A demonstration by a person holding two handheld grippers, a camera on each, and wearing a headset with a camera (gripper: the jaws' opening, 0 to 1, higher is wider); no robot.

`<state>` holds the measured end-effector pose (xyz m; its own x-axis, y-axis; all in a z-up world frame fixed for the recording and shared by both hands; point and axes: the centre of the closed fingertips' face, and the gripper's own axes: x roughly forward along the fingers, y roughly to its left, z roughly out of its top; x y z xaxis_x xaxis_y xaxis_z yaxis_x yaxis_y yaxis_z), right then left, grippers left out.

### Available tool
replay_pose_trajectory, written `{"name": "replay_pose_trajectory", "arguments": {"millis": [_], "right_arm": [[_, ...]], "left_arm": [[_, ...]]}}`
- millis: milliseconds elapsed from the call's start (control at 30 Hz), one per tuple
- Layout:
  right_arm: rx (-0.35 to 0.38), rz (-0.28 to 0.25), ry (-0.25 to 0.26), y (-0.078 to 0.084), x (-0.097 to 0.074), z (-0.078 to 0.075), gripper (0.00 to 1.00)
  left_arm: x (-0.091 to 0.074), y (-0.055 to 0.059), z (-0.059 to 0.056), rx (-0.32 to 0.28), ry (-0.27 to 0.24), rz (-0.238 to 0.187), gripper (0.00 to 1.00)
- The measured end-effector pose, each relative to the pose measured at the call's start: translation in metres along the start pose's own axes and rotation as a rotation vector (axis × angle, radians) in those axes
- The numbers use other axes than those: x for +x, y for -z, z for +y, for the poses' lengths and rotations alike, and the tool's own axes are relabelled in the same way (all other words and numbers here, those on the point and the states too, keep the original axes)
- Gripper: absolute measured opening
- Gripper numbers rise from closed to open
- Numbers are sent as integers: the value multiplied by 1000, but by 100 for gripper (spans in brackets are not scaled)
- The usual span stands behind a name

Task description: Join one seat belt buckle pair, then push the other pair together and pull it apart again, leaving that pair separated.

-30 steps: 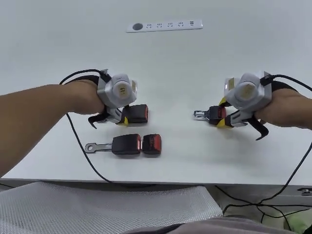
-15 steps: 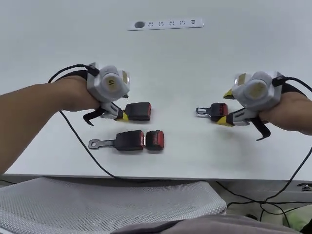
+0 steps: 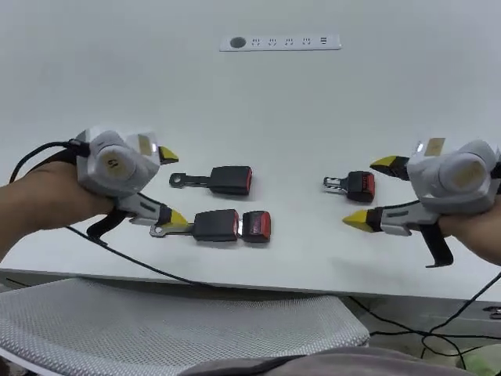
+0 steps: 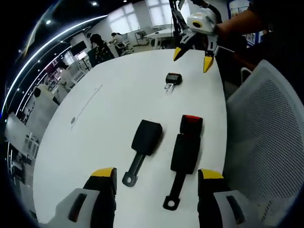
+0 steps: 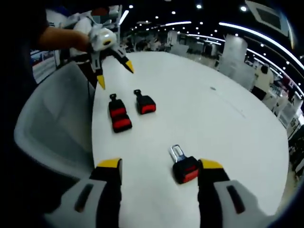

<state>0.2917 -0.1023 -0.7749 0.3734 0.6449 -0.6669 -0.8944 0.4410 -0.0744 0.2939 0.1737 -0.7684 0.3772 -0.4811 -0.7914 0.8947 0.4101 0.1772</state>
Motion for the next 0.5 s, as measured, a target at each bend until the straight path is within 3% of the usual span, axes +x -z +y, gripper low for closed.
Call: {"name": "replay_pose_trajectory", "arguments": {"millis": [133, 267, 400, 500], "right_arm": [[22, -5, 19, 7, -11, 2, 73], [40, -6, 35, 12, -20, 2, 78], [68, -11, 57, 16, -29, -1, 84], [76, -11, 63, 16, -32, -2, 86]], "left_arm": [[-19, 12, 0, -65, -12, -37, 77], [-39, 16, 6, -184, -67, -129, 85], [-51, 27, 3, -224, -99, -135, 91], [-59, 34, 3, -273, -126, -165, 94]]}}
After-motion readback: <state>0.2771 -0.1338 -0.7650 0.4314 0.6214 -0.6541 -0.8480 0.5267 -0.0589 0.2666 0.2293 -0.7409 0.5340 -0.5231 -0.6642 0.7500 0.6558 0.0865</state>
